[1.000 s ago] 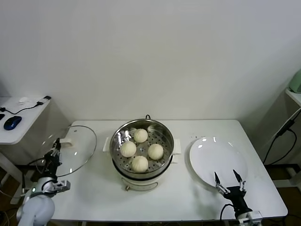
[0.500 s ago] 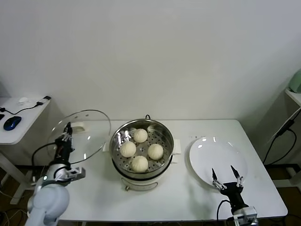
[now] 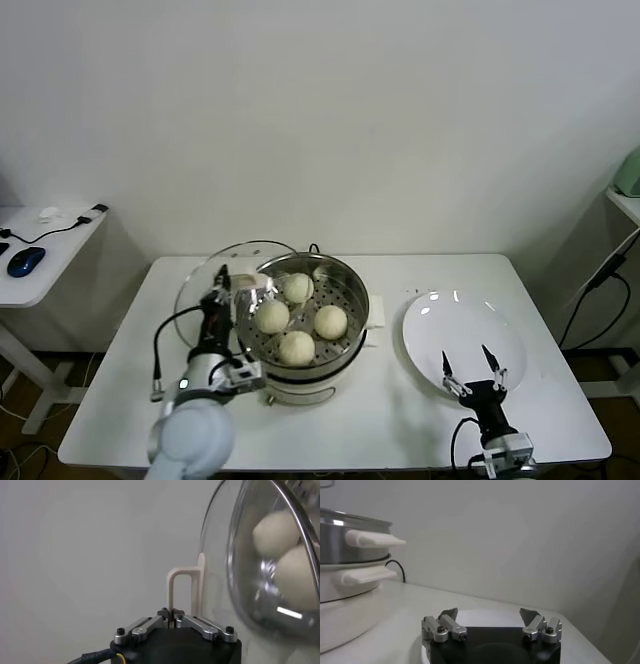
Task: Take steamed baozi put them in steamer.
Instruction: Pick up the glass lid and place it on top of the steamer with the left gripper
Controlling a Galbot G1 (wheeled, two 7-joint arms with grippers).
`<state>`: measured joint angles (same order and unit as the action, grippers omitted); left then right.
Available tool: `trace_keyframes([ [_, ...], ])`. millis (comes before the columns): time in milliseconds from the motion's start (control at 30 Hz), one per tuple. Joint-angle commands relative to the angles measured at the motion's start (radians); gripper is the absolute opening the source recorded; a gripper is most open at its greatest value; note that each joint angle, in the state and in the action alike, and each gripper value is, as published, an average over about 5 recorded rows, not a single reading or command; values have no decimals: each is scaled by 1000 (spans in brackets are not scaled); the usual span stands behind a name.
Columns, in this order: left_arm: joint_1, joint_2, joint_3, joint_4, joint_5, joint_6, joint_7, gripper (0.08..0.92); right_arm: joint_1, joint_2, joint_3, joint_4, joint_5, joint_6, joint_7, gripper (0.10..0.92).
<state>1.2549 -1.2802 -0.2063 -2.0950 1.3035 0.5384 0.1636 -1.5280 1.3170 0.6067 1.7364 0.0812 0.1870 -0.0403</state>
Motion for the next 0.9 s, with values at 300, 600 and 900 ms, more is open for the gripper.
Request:
trace_keyframes([
  [300, -60, -146, 225, 18, 157, 98, 81, 132, 7, 12, 6, -51, -7, 49, 21, 823],
  [600, -86, -202, 257, 117, 234, 95, 70, 132, 6, 20, 9, -74, -8, 74, 35, 823],
  [900, -90, -196, 239, 163, 270, 89, 56, 132, 5, 26, 11, -78, -12, 85, 41, 823],
])
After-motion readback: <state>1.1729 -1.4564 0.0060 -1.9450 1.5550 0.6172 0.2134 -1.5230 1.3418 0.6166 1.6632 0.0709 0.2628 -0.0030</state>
